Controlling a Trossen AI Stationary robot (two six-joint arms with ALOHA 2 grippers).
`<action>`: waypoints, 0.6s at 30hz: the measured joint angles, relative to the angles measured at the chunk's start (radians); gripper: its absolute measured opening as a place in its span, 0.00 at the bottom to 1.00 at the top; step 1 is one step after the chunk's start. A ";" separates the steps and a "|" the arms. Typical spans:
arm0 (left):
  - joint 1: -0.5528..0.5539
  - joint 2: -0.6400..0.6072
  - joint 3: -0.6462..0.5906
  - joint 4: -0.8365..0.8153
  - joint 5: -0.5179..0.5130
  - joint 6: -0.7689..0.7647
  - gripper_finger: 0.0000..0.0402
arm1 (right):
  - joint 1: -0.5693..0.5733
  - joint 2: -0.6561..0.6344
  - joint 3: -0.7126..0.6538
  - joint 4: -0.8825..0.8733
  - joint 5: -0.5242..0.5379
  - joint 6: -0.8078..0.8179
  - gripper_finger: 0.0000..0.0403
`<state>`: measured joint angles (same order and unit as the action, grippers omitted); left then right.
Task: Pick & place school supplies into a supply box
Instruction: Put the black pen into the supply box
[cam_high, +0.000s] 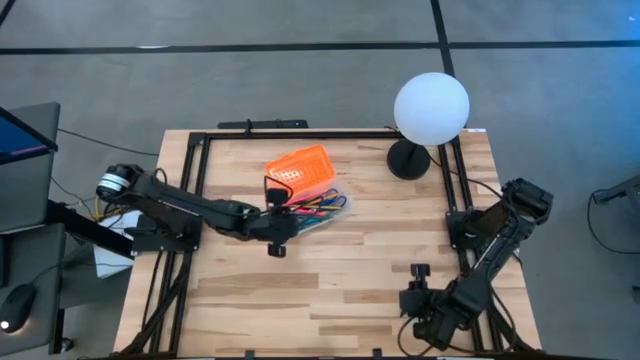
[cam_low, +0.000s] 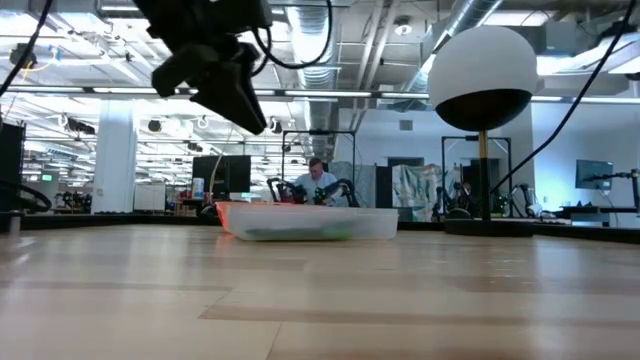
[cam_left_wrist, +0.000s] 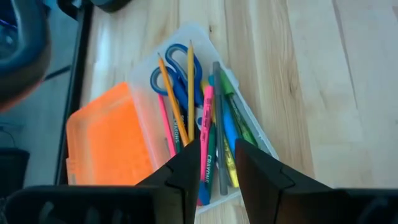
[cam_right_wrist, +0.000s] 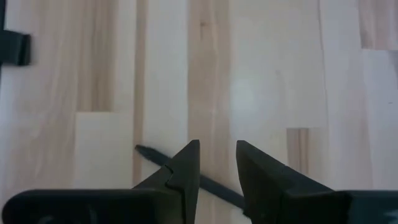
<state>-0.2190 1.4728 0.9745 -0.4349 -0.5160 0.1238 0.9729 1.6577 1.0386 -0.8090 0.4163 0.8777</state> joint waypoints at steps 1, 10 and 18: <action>-0.005 -0.011 -0.014 0.015 -0.010 0.000 0.23 | 0.010 0.000 0.000 0.000 0.000 0.003 0.24; -0.007 -0.037 -0.080 0.061 -0.019 0.001 0.23 | 0.032 0.000 -0.072 0.063 -0.037 0.012 0.24; -0.007 -0.037 -0.091 0.071 -0.019 -0.014 0.23 | 0.035 0.000 -0.135 0.132 -0.111 0.093 0.24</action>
<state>-0.2256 1.4361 0.8837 -0.3636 -0.5354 0.1093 1.0078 1.6573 0.9031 -0.6767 0.3050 0.9705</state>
